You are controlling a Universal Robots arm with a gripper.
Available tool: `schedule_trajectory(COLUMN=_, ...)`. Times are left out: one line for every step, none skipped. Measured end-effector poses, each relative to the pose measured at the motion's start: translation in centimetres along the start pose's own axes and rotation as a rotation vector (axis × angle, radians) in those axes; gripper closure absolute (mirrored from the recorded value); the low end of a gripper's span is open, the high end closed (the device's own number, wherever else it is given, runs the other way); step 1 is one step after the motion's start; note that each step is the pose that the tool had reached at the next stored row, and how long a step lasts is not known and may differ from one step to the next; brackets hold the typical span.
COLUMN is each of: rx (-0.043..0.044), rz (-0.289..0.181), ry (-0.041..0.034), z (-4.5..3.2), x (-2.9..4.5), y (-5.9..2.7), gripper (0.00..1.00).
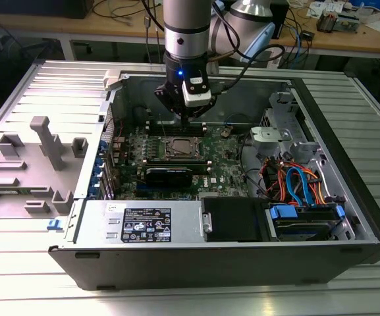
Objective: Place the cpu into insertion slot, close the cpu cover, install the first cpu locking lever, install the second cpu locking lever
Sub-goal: 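Install the first cpu locking lever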
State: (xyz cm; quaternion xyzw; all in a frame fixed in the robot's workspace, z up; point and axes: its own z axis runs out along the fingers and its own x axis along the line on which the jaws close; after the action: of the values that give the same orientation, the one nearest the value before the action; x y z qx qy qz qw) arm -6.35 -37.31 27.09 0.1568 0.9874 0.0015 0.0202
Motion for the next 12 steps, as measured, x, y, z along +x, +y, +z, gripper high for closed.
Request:
schedule_trajectory(rx=0.0, rz=0.0, ry=0.0, z=0.0, x=0.0, y=0.0, gripper=0.89)
schedule_trajectory(rx=0.0, rz=0.0, ry=0.0, z=0.0, x=0.0, y=0.0, gripper=0.89)
schedule_trajectory(rx=-0.0001, rz=0.0, ry=0.0, z=0.0, x=0.0, y=0.0, gripper=0.89)
schedule_trajectory(rx=-0.0001, rz=-0.002, ry=0.0, z=0.0, x=0.0, y=0.0, gripper=0.89)
schedule_trajectory(rx=-0.0005, rz=-0.011, ry=0.0001, z=0.0, x=0.0, y=0.0, gripper=0.89)
schedule_trajectory(rx=-0.0013, rz=-0.031, ry=0.0003, z=0.01, x=-0.01, y=0.0, gripper=0.89)
schedule_trajectory(rx=-0.002, rz=-0.049, ry=0.0004, z=0.01, x=-0.01, y=0.0, gripper=0.89)
schedule_trajectory(rx=-0.0031, rz=-0.078, ry=0.0009, z=0.02, x=-0.01, y=0.0, gripper=0.89)
schedule_trajectory(rx=-0.0048, rz=-0.13, ry=0.0022, z=0.03, x=-0.01, y=0.0, gripper=0.89)
schedule_trajectory(rx=-0.0056, rz=-0.152, ry=0.004, z=0.04, x=-0.01, y=0.0, gripper=0.89)
schedule_trajectory(rx=-0.0078, rz=-0.162, ry=0.0064, z=0.03, x=-0.01, y=-0.01, gripper=0.89)
schedule_trajectory(rx=-0.0157, rz=-0.167, ry=0.0107, z=0.03, x=0.02, y=-0.02, gripper=0.89)
